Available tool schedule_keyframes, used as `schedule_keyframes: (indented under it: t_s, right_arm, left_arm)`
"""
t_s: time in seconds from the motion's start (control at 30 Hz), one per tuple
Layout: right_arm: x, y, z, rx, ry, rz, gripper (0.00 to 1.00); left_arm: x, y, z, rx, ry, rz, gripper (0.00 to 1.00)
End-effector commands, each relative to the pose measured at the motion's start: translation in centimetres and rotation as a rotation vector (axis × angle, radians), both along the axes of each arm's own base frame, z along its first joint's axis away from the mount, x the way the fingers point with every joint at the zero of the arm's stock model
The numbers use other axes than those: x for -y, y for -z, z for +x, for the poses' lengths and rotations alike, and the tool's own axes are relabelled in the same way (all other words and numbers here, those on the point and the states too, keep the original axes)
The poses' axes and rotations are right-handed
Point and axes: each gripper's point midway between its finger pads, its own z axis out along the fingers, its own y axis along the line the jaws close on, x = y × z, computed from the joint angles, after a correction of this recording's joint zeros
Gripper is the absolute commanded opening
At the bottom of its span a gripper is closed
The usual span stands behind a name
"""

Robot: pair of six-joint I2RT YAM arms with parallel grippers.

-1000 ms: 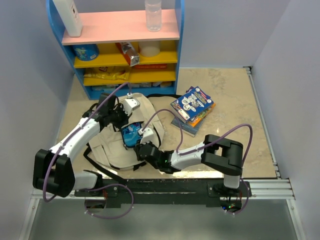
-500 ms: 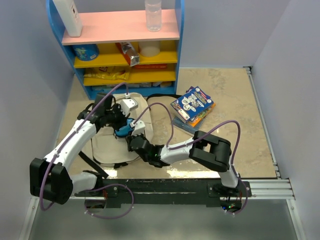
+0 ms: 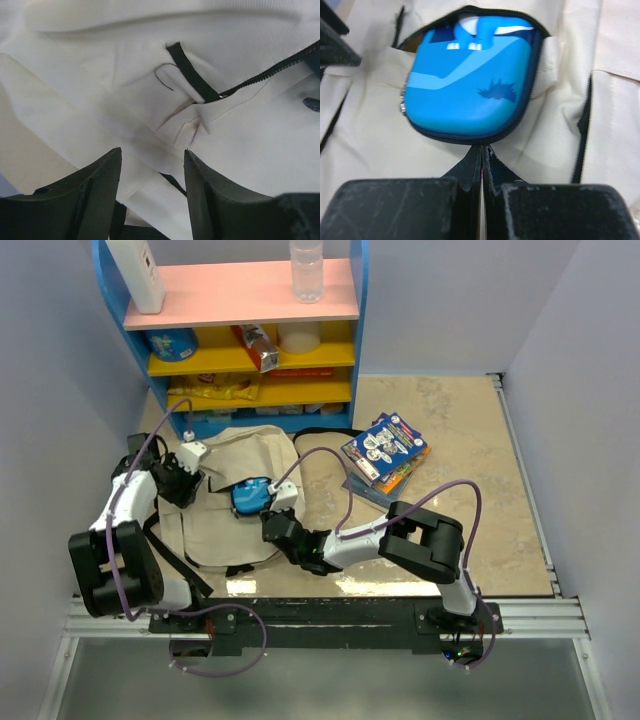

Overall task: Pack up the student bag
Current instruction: Adjust the stationery in the student bag.

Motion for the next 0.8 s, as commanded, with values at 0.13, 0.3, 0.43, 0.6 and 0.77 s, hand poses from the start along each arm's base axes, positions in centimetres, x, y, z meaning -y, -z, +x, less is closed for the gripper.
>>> schedule_keyframes:
  t_s: [0.13, 0.3, 0.43, 0.6, 0.77]
  right_arm:
    - [4.6, -2.2, 2.2, -0.013, 0.23, 0.036, 0.0]
    - [5.4, -3.5, 2.6, -0.029, 0.235, 0.08, 0.15]
    - [2.9, -5.3, 0.7, -0.008, 0.086, 0.095, 0.49]
    - [-0.6, -5.1, -1.4, -0.011, 0.036, 0.02, 0.68]
    - [-1.8, -3.8, -0.8, -0.032, 0.04, 0.018, 0.8]
  left_arm:
    - [0.7, 2.5, 0.5, 0.017, 0.093, -0.025, 0.58]
    - [1.1, 3.4, 0.5, 0.02, 0.102, -0.045, 0.57]
    - [1.9, 3.0, 0.7, 0.057, 0.135, -0.06, 0.51]
    - [3.9, 3.0, 0.0, 0.051, 0.204, -0.107, 0.21]
    - [5.3, 3.1, -1.1, 0.031, 0.255, -0.143, 0.06]
